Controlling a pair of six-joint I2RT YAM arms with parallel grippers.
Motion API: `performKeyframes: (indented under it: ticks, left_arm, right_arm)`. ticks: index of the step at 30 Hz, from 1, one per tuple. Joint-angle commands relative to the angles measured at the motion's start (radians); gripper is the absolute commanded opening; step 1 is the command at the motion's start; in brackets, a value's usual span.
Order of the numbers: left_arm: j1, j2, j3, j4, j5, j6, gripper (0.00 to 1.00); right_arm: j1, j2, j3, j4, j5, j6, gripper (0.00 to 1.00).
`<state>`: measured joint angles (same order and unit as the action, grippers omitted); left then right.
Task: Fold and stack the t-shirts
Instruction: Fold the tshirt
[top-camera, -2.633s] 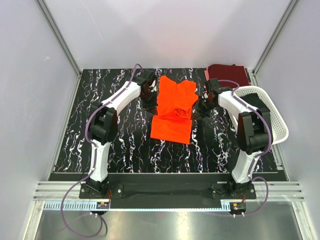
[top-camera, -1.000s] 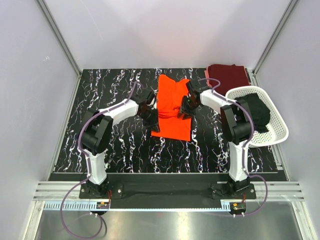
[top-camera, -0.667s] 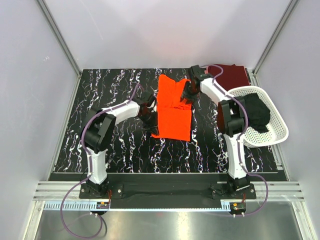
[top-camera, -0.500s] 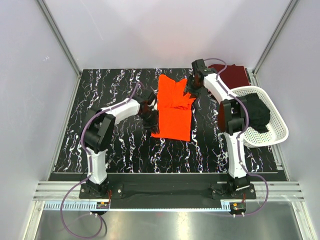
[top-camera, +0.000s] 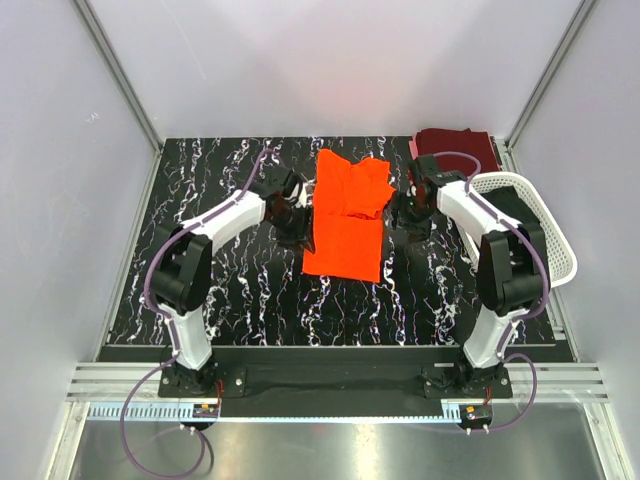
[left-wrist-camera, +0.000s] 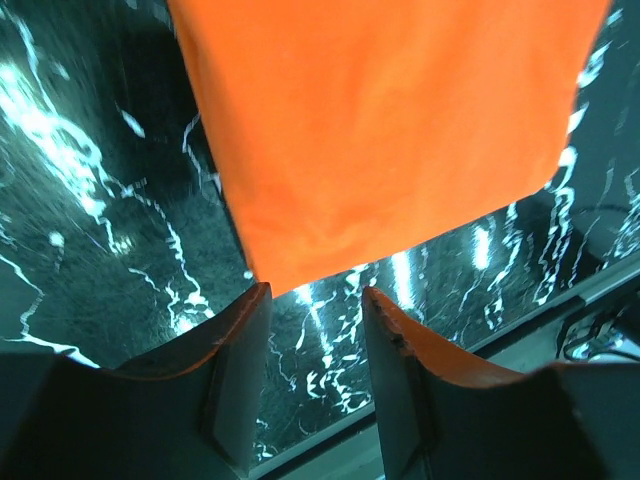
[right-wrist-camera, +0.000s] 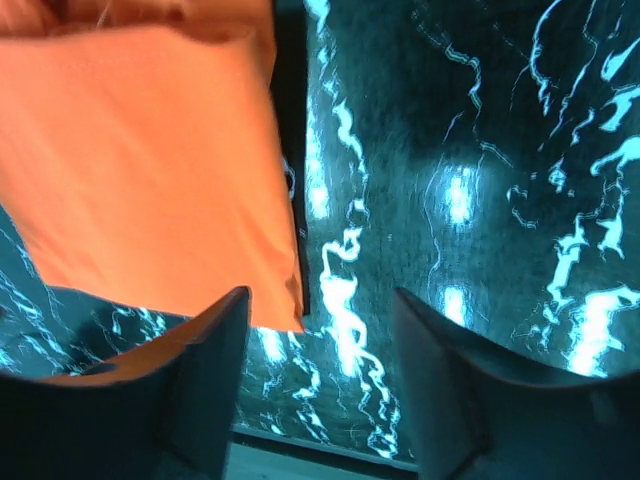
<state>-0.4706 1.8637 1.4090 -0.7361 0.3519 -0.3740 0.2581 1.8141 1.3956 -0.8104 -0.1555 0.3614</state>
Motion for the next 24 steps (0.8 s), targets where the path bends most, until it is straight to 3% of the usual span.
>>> performKeyframes:
  ticks: [1, 7, 16, 21, 24]
  left_arm:
    - [0.001, -0.008, -0.036, 0.041, 0.05, -0.008, 0.45]
    - [0.001, -0.018, -0.117, 0.073, 0.059, -0.016, 0.44]
    - [0.0, -0.072, -0.185, 0.101, 0.088, -0.017, 0.43]
    - [0.0, -0.087, -0.203, 0.106, 0.111, -0.01, 0.43]
    - [0.001, -0.089, -0.2, 0.101, 0.111, 0.001, 0.43]
  right_arm:
    - [-0.049, -0.001, -0.008, 0.148, -0.085, 0.073, 0.63]
    - [-0.108, 0.14, 0.121, 0.278, -0.127, 0.197, 0.54]
    - [-0.126, 0.384, 0.327, 0.439, -0.072, 0.382, 0.64]
    - [-0.128, 0.507, 0.419, 0.426, -0.069, 0.464, 0.58]
    - [-0.126, 0.499, 0.367, 0.447, -0.046, 0.508, 0.55]
